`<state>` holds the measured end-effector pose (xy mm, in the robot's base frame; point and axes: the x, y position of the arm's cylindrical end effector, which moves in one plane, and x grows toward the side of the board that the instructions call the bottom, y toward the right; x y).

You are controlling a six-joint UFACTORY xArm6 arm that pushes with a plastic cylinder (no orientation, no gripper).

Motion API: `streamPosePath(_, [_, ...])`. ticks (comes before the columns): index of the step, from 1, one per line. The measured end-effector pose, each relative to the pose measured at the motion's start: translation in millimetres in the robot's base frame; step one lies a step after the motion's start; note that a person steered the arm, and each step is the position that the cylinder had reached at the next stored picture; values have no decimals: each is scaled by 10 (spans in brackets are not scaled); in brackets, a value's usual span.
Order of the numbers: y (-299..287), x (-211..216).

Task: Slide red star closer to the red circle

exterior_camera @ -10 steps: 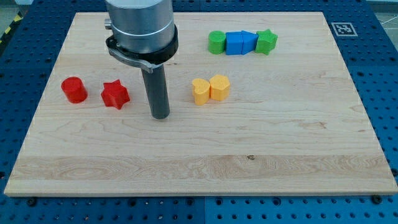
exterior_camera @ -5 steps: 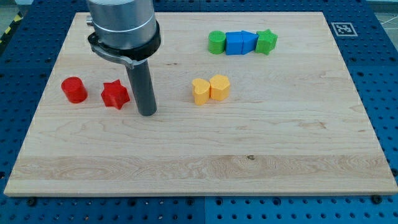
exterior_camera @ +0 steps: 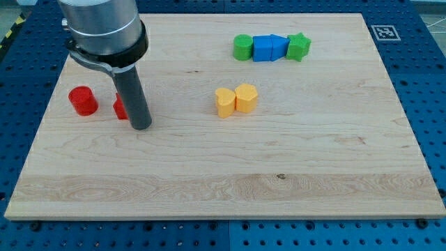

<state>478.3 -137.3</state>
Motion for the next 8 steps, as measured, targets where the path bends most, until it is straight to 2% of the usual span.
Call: streamPosePath(8, [-6, -290])
